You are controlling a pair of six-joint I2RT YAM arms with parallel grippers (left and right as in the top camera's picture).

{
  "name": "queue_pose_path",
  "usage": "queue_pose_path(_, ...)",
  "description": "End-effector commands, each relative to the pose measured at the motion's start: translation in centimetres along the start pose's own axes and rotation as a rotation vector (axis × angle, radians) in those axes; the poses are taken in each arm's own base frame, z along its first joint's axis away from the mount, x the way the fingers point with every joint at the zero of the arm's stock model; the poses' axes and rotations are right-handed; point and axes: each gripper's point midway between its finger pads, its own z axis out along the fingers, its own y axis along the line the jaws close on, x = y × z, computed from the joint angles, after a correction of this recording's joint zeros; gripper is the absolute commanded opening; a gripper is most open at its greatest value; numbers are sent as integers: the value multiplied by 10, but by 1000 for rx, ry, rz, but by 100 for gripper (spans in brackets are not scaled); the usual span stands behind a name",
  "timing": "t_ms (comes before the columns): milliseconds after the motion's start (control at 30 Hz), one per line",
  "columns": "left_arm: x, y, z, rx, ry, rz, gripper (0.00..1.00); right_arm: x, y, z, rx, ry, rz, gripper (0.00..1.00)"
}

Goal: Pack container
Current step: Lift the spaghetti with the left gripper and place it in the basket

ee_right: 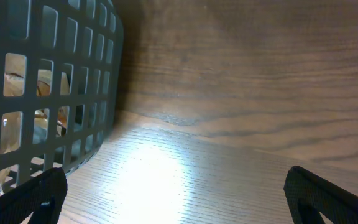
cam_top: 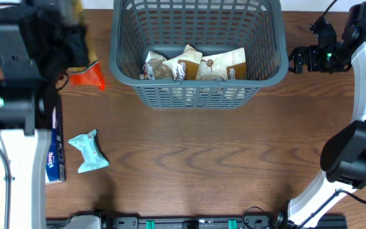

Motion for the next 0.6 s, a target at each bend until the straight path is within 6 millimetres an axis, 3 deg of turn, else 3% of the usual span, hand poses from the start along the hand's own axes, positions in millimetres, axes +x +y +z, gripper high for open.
queue_pose_path(0, -49, -52, -44, 151, -217, 284, 6, 0, 2, 1, -8, 0, -14, 99)
queue_pose_path(167, -67, -104, -55, 266, -368, 580, 6, 0, 2, 1, -8, 0, -13, 99)
queue_pose_path(300, -62, -139, -45, 385, -457, 886, 6, 1, 2, 1, -9, 1, -13, 99)
queue_pose_path(400, -60, -153, -23, 444, -484, 936, 6, 1, 2, 1, -9, 1, -13, 99)
queue_pose_path(567, -45, -168, 36, 512, -449, 931, 6, 1, 3, 1, -10, 4, -12, 99)
